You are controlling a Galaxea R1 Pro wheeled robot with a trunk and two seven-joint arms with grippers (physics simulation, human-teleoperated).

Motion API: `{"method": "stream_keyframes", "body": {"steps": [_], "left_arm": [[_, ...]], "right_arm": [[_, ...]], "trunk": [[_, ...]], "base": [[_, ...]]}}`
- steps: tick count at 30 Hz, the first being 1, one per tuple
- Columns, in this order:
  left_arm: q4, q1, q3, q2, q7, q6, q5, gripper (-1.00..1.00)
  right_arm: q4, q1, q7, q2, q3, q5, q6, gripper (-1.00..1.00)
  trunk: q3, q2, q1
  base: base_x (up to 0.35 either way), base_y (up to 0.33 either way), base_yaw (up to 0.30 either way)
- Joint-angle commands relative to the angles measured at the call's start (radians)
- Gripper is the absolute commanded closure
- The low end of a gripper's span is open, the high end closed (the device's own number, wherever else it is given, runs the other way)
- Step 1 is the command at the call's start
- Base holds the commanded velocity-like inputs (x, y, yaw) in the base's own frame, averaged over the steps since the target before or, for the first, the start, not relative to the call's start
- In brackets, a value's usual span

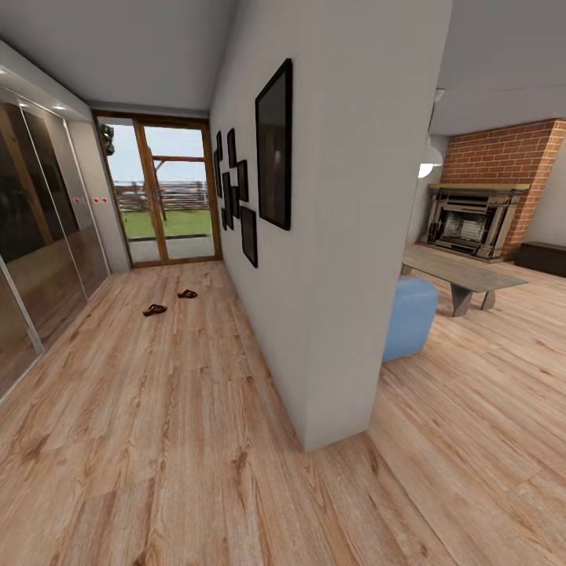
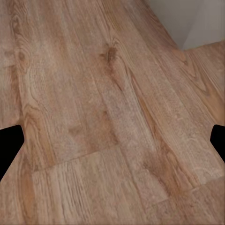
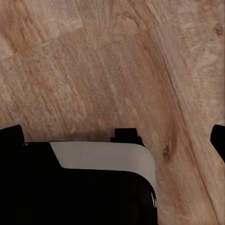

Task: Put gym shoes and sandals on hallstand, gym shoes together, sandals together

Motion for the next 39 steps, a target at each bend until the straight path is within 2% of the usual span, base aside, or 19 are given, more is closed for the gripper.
{"method": "stream_keyframes", "body": {"steps": [1,11,39], "left_arm": [[0.000,0.000,0.000,0.000,0.000,-0.003,0.000,-1.00],[0.004,0.001,-0.001,0.000,-0.001,-0.006,-0.001,-1.00],[0.008,0.001,-0.002,0.000,-0.002,-0.005,-0.002,-1.00]], "right_arm": [[0.000,0.000,0.002,0.000,-0.003,0.001,-0.002,-1.00],[0.000,0.000,-0.001,0.002,-0.003,0.005,-0.003,-1.00],[0.000,0.000,-0.003,-0.001,-0.007,0.003,-0.003,-1.00]], "trunk": [[-0.001,-0.001,0.000],[-0.003,-0.001,0.000],[-0.019,-0.001,0.000]], "base": [[0.000,0.000,0.000],[0.000,0.000,0.067],[-0.027,0.000,0.280]]}}
